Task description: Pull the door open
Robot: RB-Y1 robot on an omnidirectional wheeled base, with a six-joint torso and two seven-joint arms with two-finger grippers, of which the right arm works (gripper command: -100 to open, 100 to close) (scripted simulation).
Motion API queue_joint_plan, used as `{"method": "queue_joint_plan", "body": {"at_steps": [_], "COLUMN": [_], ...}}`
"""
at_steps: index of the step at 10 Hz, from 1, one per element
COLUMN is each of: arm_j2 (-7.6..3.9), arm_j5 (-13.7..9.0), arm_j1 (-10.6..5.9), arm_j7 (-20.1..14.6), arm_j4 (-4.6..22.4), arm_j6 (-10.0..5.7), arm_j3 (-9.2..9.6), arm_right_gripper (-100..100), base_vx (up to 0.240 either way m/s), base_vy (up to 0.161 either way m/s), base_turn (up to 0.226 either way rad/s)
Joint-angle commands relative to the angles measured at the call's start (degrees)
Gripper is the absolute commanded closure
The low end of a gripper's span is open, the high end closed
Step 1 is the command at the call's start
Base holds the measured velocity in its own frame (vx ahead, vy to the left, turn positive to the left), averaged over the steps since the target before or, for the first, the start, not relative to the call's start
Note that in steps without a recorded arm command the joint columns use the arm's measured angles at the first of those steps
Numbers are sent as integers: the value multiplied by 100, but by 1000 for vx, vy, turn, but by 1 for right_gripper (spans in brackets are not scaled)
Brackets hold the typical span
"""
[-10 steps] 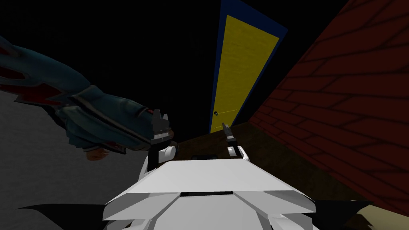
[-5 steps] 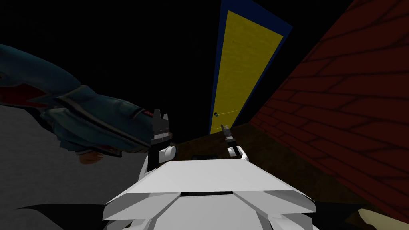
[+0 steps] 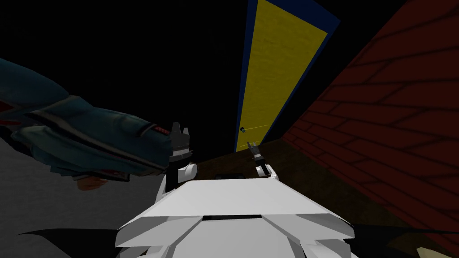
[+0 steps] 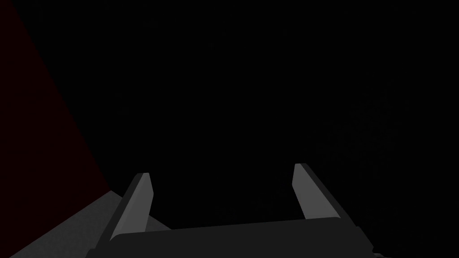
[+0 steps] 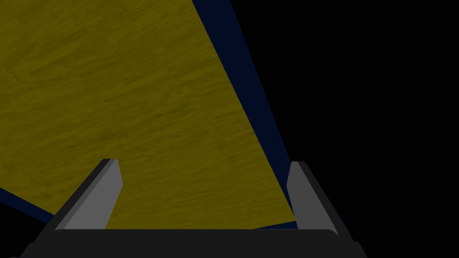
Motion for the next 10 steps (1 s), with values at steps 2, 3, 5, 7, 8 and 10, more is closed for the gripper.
{"method": "queue_joint_plan", "body": {"at_steps": [2, 3, 5, 7, 8, 10], "arm_j2": [-38, -56, -90, -122, -138, -165], "arm_j5": [91, 133, 213, 289, 327, 395], "arm_j1": [-152, -215, -333, -446, -502, -603], "arm_j7": [303, 439, 699, 945, 1069, 1289], "arm_j4": [439, 600, 962, 1286, 1449, 1738], "arm_j6": [-139, -197, -308, -414, -467, -561], "arm_j3": [-43, -61, -96, -128, -144, -173], "arm_right_gripper": [-100, -100, -100, -100, -100, -100], "base_vx": [57, 86, 94, 108, 108, 94], "base_vy": [-28, -33, -45, -31, -17, -34], "base_turn": [16, 24, 22, 18, 20, 18]}}
